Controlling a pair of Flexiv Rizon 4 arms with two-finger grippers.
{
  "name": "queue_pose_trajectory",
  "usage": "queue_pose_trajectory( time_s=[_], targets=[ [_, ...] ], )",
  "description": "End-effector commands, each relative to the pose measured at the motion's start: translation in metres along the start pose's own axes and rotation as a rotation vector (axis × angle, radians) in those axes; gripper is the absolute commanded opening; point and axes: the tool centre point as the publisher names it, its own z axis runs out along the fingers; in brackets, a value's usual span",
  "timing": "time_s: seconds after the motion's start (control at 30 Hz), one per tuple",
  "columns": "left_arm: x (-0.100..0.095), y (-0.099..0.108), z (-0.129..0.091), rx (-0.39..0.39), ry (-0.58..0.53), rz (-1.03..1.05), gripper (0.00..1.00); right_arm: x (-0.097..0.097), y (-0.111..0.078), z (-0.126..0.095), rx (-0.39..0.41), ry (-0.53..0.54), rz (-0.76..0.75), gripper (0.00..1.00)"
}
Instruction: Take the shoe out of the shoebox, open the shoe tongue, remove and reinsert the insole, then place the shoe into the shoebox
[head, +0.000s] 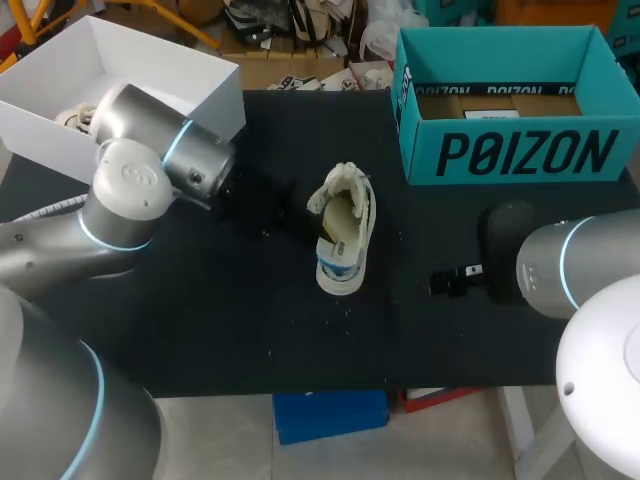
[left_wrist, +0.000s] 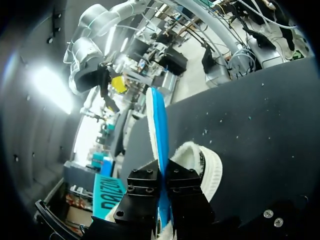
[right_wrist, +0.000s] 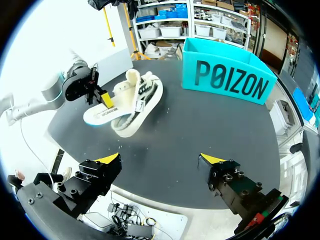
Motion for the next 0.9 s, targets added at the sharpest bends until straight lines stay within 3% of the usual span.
queue_pose_trajectory(
  time_s=[0.03, 0.43, 0.9],
  targets=[
    [-0.003, 0.008, 0.003, -0.013, 0.024, -0.004, 0.0, 0.001, -0.001, 0.001, -0.005, -0.002, 0.001, 1.0],
    [0.0, 0.029, 0.001, -0.041, 0.037, -0.024, 0.0, 0.001, -0.001, 0.001, -0.005, -0.002, 0.001, 1.0],
    [-0.001, 0.039, 0.003, -0.107, 0.092, -0.071, 0.0, 0.001, -0.001, 0.001, -0.005, -0.002, 0.001, 1.0]
  ],
)
